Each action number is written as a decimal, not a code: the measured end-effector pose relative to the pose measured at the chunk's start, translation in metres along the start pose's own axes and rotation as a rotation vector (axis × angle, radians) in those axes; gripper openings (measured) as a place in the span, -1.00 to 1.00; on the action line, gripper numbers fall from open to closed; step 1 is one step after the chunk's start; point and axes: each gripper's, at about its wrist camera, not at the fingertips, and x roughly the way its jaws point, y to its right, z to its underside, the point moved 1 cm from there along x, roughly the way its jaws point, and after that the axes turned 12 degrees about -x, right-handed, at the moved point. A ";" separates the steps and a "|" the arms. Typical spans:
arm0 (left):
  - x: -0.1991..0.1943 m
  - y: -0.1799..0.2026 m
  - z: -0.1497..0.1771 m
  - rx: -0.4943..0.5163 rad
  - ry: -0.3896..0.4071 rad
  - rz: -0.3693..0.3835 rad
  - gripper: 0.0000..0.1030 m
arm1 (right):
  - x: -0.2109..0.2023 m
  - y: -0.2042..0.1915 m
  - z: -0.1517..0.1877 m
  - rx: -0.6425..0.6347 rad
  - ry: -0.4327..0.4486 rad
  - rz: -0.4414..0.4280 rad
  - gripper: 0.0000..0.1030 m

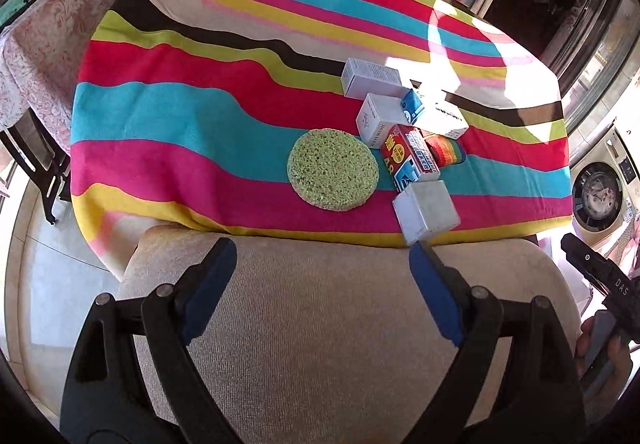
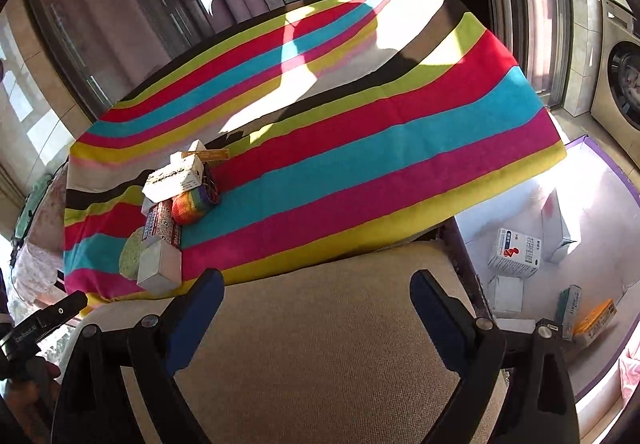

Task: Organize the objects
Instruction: 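Move both open tools back over the items on the table, then grasp the white cream box with right tool while left tool grasps the green sponge, then carry the cream box and green sponge over the bin and open both tools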

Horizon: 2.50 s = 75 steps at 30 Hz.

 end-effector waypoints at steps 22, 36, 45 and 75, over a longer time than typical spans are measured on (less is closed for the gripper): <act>0.087 0.026 -0.041 0.213 -0.145 -0.152 0.83 | 0.045 -0.086 -0.038 -0.203 0.024 -0.117 0.85; 0.055 0.010 -0.024 0.180 -0.050 -0.113 0.59 | 0.084 -0.128 -0.076 -0.268 0.066 -0.141 0.86; 0.051 0.010 -0.024 0.163 -0.039 -0.108 0.59 | 0.106 -0.141 -0.091 -0.291 0.061 -0.120 0.86; -0.010 0.030 0.005 0.058 0.143 -0.115 0.59 | 0.073 -0.106 -0.055 -0.201 0.062 -0.219 0.48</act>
